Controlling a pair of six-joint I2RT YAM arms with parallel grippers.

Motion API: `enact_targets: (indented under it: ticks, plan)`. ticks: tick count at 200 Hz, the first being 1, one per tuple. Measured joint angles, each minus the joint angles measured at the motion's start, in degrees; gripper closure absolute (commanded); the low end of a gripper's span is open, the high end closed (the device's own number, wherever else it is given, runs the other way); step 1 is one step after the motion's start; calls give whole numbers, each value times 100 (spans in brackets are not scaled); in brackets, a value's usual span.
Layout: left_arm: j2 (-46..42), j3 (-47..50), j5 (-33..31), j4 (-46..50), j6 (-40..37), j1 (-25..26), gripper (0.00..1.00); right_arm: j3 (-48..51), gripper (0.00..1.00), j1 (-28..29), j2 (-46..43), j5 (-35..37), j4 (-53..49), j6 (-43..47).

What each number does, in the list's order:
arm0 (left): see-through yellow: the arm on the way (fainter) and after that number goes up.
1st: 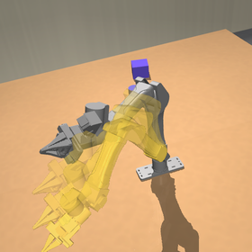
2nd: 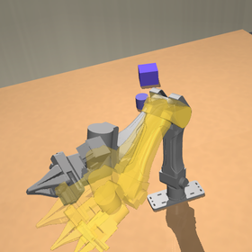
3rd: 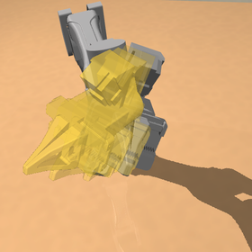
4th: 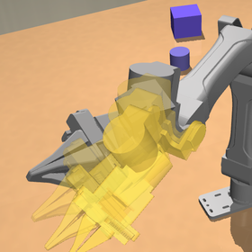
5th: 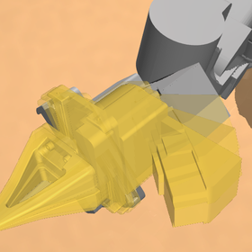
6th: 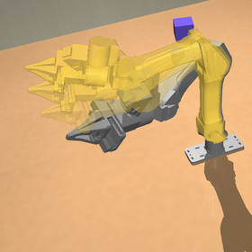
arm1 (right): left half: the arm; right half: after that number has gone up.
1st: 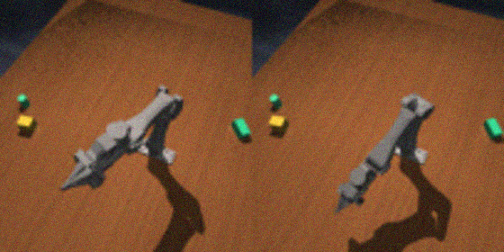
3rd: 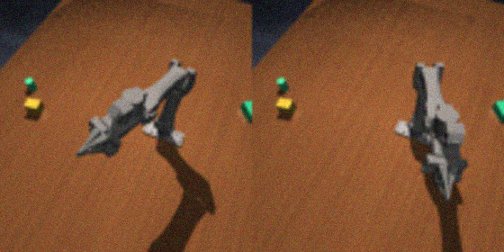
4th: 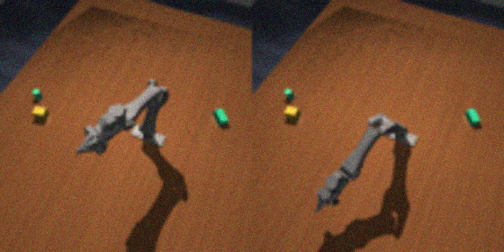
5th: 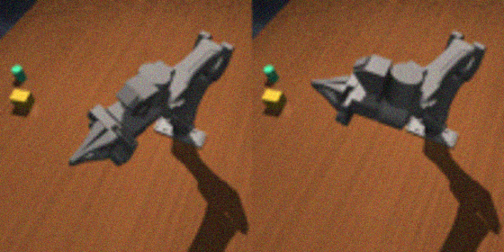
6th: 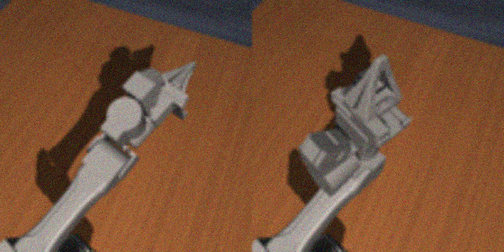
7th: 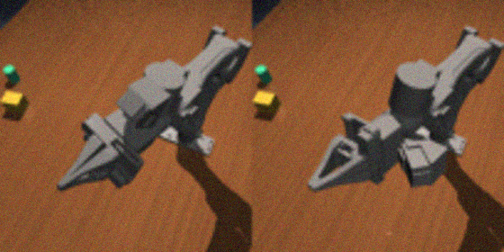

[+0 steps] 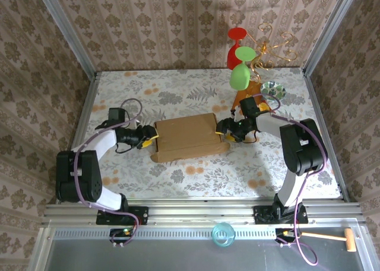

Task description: Fold the paper box

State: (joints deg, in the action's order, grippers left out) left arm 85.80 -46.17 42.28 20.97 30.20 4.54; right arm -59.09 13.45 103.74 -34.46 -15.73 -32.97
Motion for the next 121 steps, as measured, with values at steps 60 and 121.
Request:
enact_targets:
  ticks: [60,121]
  plan:
    - [372,-92,-367,-83,-138,321,67,2,39,24,15,-11,61,28]
    - [404,-127,-529,-74,-280,409,95,0,35,33,28,-9,81,109]
